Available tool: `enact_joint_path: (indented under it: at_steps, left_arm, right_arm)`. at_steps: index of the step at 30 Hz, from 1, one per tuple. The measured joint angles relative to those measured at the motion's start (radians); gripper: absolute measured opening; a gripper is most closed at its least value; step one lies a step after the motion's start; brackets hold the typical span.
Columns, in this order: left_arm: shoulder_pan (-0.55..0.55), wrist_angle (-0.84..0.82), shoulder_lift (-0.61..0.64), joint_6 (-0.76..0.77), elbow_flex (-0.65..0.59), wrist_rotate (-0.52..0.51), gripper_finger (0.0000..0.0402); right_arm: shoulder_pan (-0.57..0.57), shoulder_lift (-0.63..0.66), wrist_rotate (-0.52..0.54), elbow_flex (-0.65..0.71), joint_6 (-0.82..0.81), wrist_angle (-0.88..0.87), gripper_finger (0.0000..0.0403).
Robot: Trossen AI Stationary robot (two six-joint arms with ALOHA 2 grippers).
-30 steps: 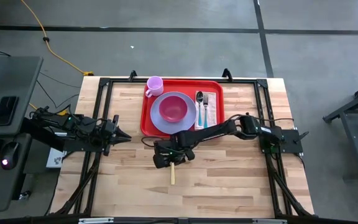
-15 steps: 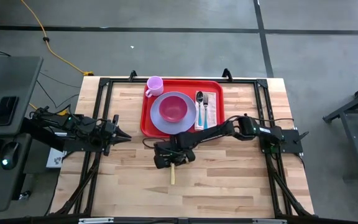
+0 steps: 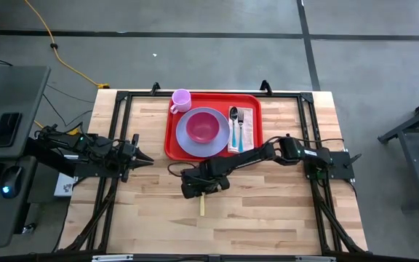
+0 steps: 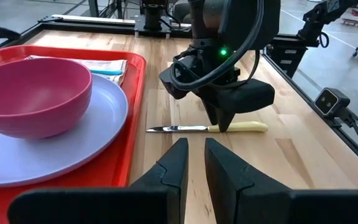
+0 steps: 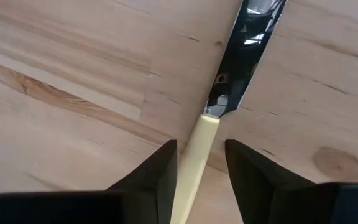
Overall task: Set up tray
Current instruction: Put the yellow knife to the right of the blue fork on the light pink napkin
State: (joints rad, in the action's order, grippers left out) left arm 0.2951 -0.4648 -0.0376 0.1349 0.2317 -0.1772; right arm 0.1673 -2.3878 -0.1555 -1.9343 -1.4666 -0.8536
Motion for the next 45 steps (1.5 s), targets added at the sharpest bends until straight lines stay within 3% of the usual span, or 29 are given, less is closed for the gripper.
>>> enact_joint_path:
  at_steps: [6,13,21,33,45]
  left_arm:
    - [0.0,0.0,0.0,0.0,0.0,0.0,0.0085]
    - [0.0,0.0,0.0,0.0,0.0,0.0,0.0085]
    - [0.0,0.0,0.0,0.0,0.0,0.0,0.0085]
    - [0.0,0.0,0.0,-0.01,0.0,0.0,0.0085]
    - [0.0,0.0,0.0,-0.008,0.0,0.004,0.0085]
  right_arm:
    - [-0.001,-0.014,0.0,0.0,-0.016,0.012,0.0119]
    - [-0.003,-0.067,-0.094,0.0,-0.057,0.064,0.0119]
    - [-0.001,-0.068,-0.075,-0.002,-0.076,0.051,0.0116]
    - [0.002,-0.068,-0.064,0.001,-0.076,0.039,0.004]
    - [0.001,-0.062,-0.054,0.0,-0.062,-0.031,0.0031]
